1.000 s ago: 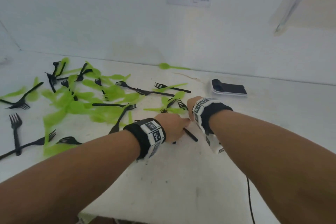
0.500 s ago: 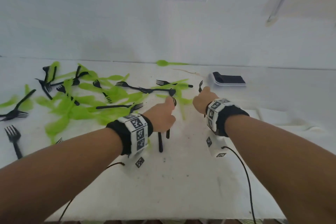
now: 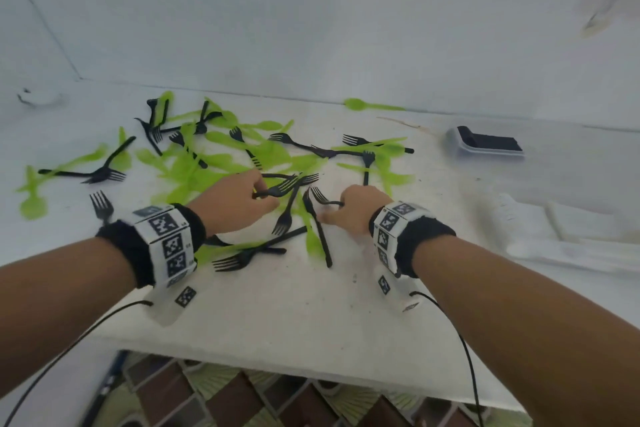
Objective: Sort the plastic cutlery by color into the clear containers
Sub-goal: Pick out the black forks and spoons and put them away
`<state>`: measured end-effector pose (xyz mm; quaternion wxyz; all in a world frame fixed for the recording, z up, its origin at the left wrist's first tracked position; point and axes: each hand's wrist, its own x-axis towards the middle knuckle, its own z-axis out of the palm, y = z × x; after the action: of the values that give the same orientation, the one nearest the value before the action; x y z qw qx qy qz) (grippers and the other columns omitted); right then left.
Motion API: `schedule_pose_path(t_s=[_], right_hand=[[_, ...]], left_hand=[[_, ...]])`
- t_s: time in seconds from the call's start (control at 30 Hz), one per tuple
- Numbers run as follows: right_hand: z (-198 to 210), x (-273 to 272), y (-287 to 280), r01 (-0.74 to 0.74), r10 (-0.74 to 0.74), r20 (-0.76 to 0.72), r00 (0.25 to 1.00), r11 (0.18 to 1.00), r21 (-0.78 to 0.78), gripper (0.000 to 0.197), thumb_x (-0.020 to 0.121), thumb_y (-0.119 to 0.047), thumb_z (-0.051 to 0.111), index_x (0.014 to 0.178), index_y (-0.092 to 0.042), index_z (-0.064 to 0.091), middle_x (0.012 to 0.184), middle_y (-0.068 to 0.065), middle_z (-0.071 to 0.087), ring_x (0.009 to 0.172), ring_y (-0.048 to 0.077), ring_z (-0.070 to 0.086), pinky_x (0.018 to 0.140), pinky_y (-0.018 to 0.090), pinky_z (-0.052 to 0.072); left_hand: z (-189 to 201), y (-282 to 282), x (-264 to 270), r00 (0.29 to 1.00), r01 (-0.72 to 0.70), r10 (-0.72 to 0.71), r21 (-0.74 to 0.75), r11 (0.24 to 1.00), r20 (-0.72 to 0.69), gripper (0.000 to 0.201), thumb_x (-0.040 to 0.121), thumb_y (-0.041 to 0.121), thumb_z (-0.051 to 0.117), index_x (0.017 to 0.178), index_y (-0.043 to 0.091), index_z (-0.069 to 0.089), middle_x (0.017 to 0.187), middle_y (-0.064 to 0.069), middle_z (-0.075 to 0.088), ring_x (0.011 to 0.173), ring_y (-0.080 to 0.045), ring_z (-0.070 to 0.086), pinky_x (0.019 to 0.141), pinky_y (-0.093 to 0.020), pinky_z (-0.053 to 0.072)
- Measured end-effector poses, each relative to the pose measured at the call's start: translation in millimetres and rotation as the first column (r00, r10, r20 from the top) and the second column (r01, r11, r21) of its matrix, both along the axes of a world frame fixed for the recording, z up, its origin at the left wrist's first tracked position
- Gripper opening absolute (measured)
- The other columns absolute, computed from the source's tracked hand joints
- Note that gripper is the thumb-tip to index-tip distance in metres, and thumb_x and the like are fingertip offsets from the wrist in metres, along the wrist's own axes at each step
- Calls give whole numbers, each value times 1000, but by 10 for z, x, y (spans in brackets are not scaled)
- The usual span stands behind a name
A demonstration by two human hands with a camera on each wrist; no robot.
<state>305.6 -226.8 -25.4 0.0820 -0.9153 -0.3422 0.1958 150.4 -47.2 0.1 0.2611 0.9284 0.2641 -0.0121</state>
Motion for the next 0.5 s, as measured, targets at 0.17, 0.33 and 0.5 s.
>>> schedule_pose_path(t_s=[0.17, 0.33, 0.5], right_hand=[[-14, -105, 64, 17, -14, -43, 999, 997, 77, 49, 96, -61, 49, 92, -13, 60, 98, 9, 65, 89, 28, 60, 71, 31, 43], [4, -240, 56, -18, 24, -89, 996, 998, 63, 41, 89, -55, 66, 101, -16, 60, 99, 4, 64, 92, 24, 60, 73, 32, 47], [-19, -183, -2, 76, -76, -45, 996, 997, 11, 27, 98, -32, 55, 111, -9, 61, 95, 5, 63, 87, 26, 62, 70, 30, 48]], left_hand=[[-127, 58, 36, 974, 211, -221, 160, 964, 48, 8, 97, 24, 58, 104, 21, 58, 75, 5, 57, 68, -22, 54, 61, -32, 41], [-146, 232, 137, 907, 419, -403, 360, 834, -122, 45, 94, 17, 53, 134, 36, 55, 68, 8, 51, 65, -15, 50, 53, -29, 32], [-190, 191, 235, 838, 539, -513, 432, 723, -187, 40, 101, 23, 51, 138, 38, 56, 90, 6, 63, 85, -21, 59, 67, -32, 43]])
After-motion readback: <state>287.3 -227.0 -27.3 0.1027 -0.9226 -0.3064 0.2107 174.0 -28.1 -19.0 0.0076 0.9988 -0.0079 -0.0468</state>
